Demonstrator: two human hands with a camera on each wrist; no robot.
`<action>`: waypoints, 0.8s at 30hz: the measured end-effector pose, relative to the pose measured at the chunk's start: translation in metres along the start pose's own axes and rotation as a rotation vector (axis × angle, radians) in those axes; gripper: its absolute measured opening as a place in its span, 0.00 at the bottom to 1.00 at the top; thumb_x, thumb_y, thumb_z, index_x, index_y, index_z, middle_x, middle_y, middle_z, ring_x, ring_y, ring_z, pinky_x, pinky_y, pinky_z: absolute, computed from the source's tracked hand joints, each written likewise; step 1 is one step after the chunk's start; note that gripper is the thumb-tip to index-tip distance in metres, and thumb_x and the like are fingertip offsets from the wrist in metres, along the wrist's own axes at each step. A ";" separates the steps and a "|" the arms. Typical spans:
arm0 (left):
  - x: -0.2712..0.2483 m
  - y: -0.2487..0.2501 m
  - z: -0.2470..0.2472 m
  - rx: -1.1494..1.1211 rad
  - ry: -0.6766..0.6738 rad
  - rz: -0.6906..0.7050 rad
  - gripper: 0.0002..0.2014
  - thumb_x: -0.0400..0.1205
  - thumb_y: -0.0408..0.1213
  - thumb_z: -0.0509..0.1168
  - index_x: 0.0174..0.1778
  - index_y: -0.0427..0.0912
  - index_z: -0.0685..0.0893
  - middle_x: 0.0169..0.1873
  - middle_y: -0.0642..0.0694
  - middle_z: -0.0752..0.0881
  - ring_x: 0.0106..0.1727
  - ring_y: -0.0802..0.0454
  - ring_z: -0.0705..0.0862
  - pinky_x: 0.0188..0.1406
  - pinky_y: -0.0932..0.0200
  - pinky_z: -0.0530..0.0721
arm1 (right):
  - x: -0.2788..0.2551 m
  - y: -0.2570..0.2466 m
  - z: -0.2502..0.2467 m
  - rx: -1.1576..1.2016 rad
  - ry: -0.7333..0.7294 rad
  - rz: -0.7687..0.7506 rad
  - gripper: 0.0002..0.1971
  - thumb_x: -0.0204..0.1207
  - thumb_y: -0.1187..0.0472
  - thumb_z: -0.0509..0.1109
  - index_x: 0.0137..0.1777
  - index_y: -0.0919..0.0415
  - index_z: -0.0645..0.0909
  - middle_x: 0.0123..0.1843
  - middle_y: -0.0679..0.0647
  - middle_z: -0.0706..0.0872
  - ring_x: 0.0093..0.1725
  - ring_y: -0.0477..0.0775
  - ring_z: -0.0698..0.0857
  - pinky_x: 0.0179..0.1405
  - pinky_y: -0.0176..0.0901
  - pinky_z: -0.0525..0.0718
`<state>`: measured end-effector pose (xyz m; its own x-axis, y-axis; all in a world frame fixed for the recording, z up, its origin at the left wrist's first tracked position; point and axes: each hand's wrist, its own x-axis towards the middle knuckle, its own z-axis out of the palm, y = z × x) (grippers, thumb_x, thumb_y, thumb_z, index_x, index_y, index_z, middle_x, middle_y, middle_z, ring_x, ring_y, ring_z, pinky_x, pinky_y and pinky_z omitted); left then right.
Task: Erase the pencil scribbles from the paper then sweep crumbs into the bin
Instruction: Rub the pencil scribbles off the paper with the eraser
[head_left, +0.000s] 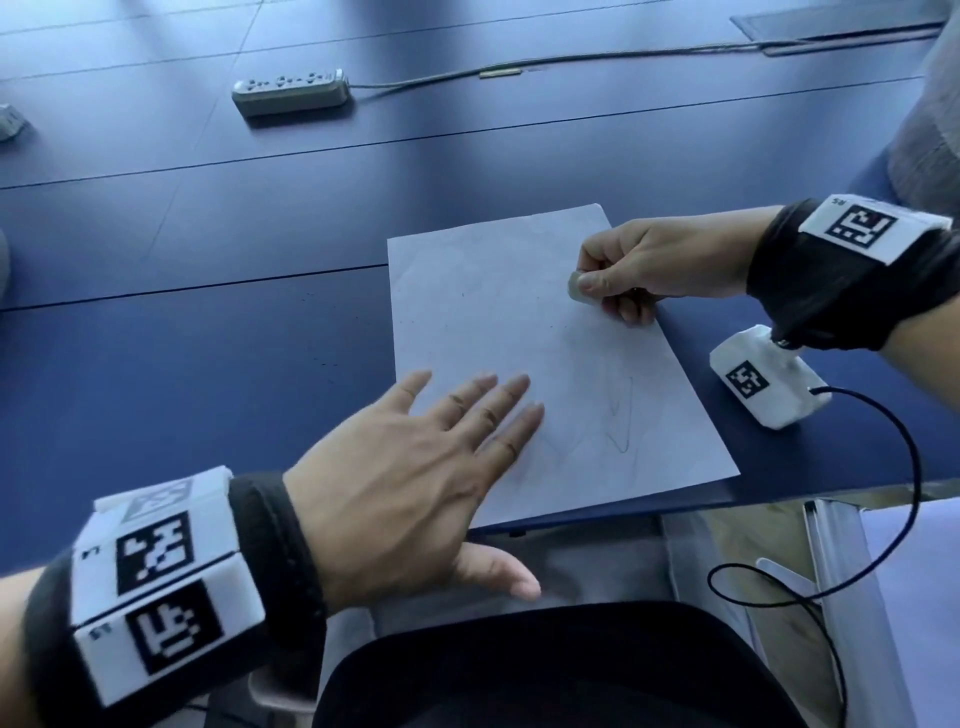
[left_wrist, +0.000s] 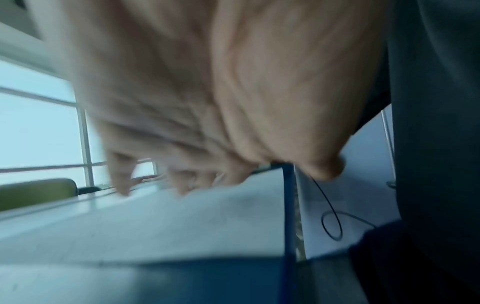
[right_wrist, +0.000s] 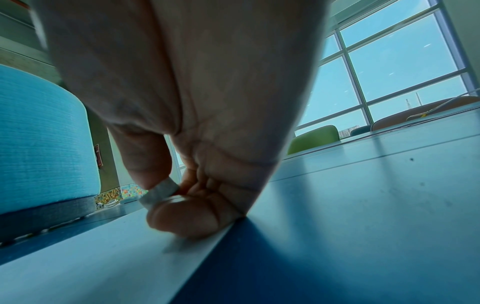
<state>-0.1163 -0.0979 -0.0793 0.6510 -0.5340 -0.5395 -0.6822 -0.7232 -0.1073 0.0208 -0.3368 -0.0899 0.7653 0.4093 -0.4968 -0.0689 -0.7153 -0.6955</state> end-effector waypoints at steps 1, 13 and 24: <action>0.002 0.003 0.001 -0.001 0.015 0.070 0.58 0.72 0.83 0.36 0.87 0.39 0.44 0.86 0.40 0.44 0.87 0.42 0.49 0.83 0.33 0.55 | 0.000 0.000 0.001 0.000 0.000 0.000 0.06 0.85 0.62 0.64 0.50 0.65 0.76 0.37 0.57 0.80 0.35 0.55 0.77 0.34 0.42 0.78; 0.024 0.011 -0.011 0.014 -0.083 -0.032 0.61 0.68 0.85 0.38 0.85 0.41 0.31 0.85 0.38 0.34 0.87 0.44 0.39 0.84 0.38 0.48 | -0.001 0.000 0.001 0.006 -0.003 -0.001 0.06 0.85 0.63 0.63 0.48 0.64 0.75 0.40 0.60 0.79 0.37 0.57 0.77 0.34 0.43 0.78; 0.078 -0.003 -0.028 -0.101 0.019 -0.012 0.58 0.71 0.81 0.41 0.86 0.44 0.33 0.86 0.44 0.35 0.87 0.51 0.38 0.85 0.40 0.51 | 0.003 0.003 0.000 0.038 -0.001 0.000 0.06 0.87 0.63 0.61 0.49 0.64 0.75 0.36 0.57 0.79 0.39 0.59 0.76 0.33 0.43 0.77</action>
<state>-0.0546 -0.1495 -0.0974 0.6658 -0.5326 -0.5226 -0.6380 -0.7695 -0.0287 0.0234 -0.3374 -0.0933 0.7648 0.4097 -0.4973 -0.0933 -0.6932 -0.7146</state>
